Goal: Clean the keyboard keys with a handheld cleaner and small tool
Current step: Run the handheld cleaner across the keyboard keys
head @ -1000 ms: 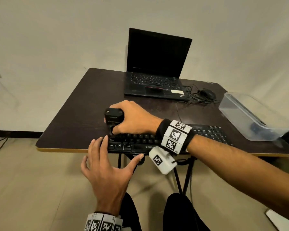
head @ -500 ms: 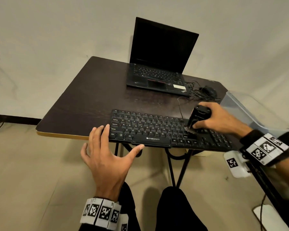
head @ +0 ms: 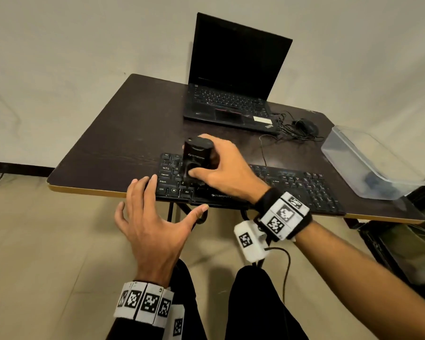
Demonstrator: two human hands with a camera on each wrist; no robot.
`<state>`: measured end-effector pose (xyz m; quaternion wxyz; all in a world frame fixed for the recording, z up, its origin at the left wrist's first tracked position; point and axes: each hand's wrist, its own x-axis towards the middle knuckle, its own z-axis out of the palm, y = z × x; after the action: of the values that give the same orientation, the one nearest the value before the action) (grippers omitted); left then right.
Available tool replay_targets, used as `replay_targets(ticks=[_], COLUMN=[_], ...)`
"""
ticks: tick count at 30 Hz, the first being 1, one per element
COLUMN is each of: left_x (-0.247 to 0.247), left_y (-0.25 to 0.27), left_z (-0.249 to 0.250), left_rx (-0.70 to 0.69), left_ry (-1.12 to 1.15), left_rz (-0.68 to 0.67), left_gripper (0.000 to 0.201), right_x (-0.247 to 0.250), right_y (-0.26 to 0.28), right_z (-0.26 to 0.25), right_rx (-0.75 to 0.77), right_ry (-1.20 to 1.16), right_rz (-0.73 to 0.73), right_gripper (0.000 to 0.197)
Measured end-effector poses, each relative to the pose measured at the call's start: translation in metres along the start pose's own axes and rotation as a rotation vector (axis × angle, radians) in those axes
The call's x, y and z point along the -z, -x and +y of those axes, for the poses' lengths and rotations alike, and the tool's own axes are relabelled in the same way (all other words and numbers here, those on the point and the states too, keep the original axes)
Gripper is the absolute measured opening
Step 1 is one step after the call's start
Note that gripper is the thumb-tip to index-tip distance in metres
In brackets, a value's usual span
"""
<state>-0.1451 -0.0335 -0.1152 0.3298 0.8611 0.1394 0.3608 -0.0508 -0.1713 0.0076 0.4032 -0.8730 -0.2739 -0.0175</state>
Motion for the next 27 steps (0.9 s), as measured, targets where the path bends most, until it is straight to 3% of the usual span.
replay_targets(ticks=[4,12,16,20,27], left_x=[-0.001,-0.002,-0.001,-0.001,0.0], left_y=[0.0,0.001,0.001,0.0,-0.001], left_z=[-0.003,-0.001,0.0,0.002,0.0], left_rx=[-0.012,-0.023,-0.01,0.01,-0.02], left_ry=[-0.025,-0.045,-0.034,-0.022,-0.04], left_rz=[-0.007,-0.003,-0.011,-0.016,-0.043], left_gripper=[0.109,0.11,0.11,0.111,0.108], right_x=[0.005,0.087,0.101,0.081,-0.015], right_y=[0.003,0.088,0.107,0.092,0.022], right_z=[0.006,0.071,0.078,0.053,-0.004], right_rx=[-0.011,-0.292,-0.322,-0.24,-0.002], right_ry=[0.05,0.028,0.084,-0.062,-0.093], right_rz=[0.017,0.284,0.372,0.316,0.138], right_gripper=[0.049,0.041,0.039,0.037,0.041])
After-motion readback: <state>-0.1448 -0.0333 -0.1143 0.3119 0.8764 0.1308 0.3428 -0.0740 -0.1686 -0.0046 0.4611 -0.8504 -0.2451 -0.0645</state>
